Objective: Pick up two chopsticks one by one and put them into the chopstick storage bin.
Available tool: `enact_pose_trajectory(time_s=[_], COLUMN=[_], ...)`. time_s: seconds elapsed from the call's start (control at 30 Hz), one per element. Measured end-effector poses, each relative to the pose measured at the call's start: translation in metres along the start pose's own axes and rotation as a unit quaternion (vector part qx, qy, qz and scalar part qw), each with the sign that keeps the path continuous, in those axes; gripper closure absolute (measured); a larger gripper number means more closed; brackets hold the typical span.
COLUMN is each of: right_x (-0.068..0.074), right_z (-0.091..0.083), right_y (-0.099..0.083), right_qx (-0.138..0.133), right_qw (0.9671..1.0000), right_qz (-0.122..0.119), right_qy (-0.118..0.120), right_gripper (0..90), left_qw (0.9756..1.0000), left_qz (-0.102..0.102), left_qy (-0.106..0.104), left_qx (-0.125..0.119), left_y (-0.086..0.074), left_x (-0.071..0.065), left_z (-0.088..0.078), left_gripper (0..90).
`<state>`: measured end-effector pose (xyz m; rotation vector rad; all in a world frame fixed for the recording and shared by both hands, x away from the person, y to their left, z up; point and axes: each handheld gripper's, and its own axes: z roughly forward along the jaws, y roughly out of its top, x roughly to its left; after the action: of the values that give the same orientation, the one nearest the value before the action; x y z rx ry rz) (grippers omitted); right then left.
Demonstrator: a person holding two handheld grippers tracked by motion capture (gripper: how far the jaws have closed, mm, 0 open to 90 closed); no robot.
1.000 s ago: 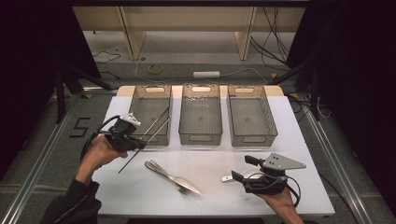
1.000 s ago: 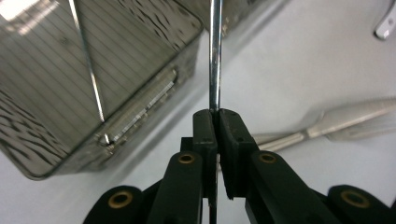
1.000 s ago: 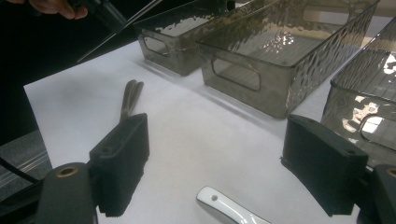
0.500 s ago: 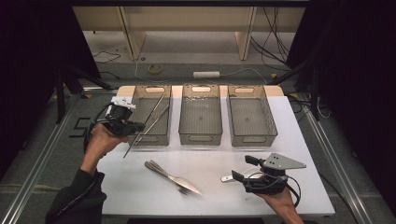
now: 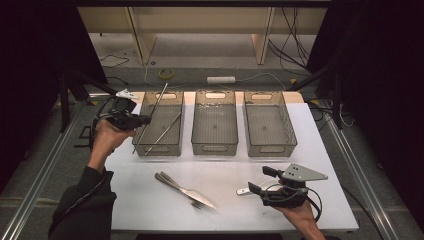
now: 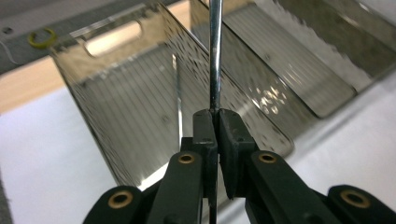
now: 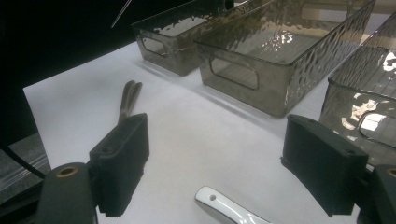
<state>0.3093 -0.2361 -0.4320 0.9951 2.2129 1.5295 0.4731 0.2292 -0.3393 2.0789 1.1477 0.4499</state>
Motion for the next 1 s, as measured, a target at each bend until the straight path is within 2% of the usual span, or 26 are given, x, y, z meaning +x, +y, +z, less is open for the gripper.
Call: enact_pose_trajectory(time_s=[0.23,0.47,0.67,1.0], right_x=[0.0,0.0,-0.001,0.0], right_z=[0.0,0.0,-0.001,-0.001], right_y=[0.0,0.0,-0.001,0.0], right_qx=[-0.001,0.0,-0.001,-0.001], right_qw=[1.0,1.0,1.0,1.0], right_qz=[0.001,0.0,0.002,0.001], right_qy=[0.001,0.003,0.003,0.004], right_gripper=[23.7,23.7,23.7,23.7], left_qw=[0.9998,0.9987,0.9974,0.9963], left_qz=[-0.003,-0.022,-0.041,-0.054], left_qy=[0.017,0.033,0.047,0.056], left_qx=[-0.011,-0.03,-0.037,-0.036], left_y=[0.016,0.023,0.02,0.005], left_x=[0.007,0.019,0.029,0.033], left_z=[0.005,0.019,0.03,0.047], left_gripper=[85.3,85.3,85.3,85.2])
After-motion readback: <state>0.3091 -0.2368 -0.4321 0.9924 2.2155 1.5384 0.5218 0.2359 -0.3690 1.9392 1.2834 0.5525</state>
